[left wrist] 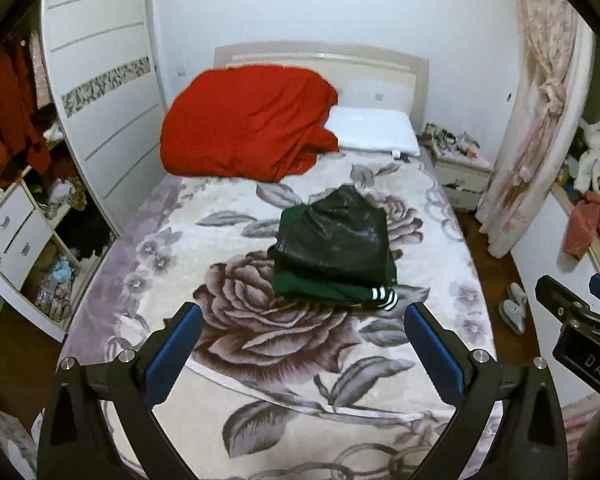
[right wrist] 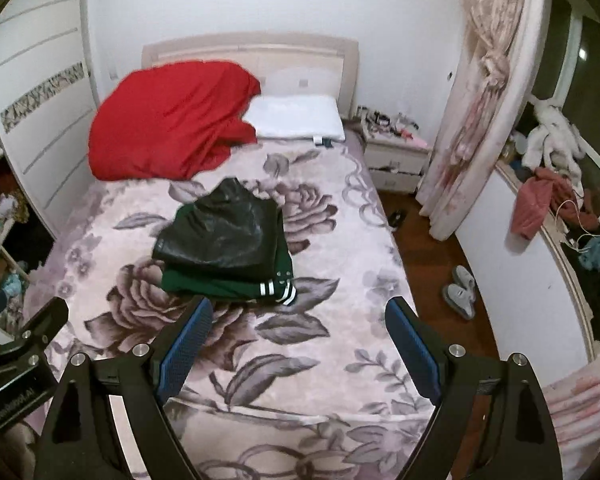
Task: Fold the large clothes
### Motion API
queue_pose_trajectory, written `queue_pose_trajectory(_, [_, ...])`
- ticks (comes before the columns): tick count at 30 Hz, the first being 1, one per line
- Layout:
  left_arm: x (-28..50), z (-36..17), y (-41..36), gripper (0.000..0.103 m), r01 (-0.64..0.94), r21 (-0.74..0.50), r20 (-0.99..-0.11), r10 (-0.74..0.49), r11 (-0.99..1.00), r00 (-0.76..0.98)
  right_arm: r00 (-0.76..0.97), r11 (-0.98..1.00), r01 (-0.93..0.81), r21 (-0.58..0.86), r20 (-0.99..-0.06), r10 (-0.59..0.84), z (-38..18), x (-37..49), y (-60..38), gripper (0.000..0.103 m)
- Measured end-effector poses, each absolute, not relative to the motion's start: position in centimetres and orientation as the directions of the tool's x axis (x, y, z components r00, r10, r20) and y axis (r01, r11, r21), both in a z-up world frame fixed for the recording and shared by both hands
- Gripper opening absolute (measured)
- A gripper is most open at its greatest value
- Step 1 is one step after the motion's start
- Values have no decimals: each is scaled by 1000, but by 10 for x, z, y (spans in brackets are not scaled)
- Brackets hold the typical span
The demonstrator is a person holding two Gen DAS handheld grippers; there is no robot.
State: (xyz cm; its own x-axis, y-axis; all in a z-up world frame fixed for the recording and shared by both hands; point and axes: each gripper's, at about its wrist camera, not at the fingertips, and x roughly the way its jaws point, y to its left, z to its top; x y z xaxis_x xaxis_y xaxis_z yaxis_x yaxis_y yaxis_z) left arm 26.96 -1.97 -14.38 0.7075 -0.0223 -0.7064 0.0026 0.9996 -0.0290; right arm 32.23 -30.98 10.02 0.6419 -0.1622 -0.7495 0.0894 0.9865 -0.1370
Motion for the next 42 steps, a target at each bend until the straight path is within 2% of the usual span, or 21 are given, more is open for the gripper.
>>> queue_pose_trajectory(8, [231,-103,-22,103,-7,-18,-662,-6,1000,749,698,990,79,-115,-703,-138,167,260,-314,90])
queue_pose_trajectory(15, [208,-85,-25,103,5,-27,-627,-20,1000,779,730,991,70,-114,-672,-129,204,219,-309,92])
queue_pose_trajectory(42, [179,-80,-21,103,-11,1,-583,10,1000,813,766,993,45,-112,-634,-106,231,217,-298,98])
